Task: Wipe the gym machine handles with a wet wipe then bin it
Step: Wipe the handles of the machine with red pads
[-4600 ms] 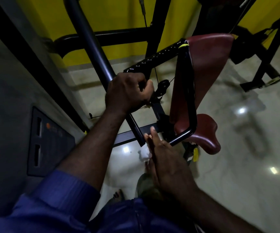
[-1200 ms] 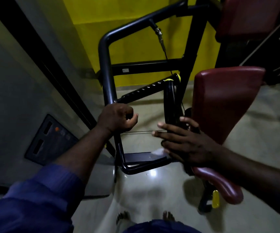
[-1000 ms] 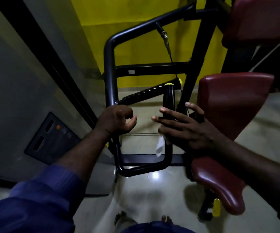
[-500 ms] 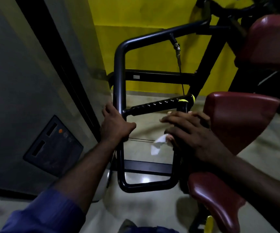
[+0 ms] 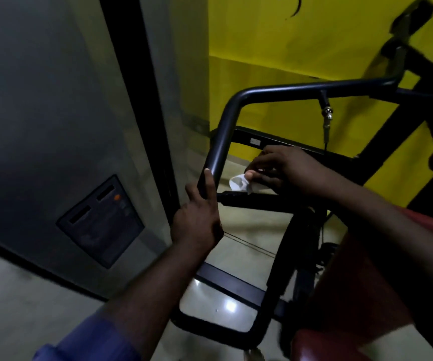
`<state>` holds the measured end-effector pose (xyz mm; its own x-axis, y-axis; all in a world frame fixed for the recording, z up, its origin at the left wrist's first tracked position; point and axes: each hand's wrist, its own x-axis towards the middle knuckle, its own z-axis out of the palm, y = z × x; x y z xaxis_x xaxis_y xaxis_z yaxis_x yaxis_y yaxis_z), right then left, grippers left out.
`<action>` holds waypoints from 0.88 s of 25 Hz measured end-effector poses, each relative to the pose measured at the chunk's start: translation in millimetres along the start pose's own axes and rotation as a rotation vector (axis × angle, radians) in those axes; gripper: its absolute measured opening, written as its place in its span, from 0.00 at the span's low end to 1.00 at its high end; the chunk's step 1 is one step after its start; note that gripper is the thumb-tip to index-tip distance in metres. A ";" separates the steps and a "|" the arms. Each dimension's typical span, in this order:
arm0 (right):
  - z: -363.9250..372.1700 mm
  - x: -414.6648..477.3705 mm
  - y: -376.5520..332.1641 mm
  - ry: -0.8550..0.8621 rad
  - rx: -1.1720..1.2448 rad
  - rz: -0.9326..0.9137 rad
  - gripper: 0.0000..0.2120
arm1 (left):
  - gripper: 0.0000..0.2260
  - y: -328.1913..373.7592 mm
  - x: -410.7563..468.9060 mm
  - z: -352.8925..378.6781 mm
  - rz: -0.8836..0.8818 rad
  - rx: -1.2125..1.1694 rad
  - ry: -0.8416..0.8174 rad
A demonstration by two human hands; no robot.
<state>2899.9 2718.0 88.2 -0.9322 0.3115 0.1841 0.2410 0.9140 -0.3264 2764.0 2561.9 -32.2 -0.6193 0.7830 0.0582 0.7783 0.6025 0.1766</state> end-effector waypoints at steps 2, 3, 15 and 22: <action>0.4 25.2 14.0 -0.058 0.079 -0.011 0.11 | 0.56 2.9 -0.9 -4.4 -0.021 0.007 -0.015; 2.2 36.2 21.9 -0.085 0.102 -0.019 0.11 | 0.57 -1.8 2.9 -2.3 -0.086 -0.069 -0.050; 16.3 44.2 47.8 -0.457 0.039 -0.413 0.28 | 0.23 -2.1 -18.2 11.8 -0.520 -0.180 -0.012; 47.0 74.3 22.6 -0.339 0.000 -0.305 0.13 | 0.30 -9.2 -26.1 15.9 -0.513 -0.298 0.011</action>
<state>2823.4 2749.6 50.9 -0.9963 -0.0747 -0.0422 -0.0583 0.9507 -0.3044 2774.7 2538.4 -51.0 -0.9111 0.4004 -0.0978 0.3175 0.8330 0.4530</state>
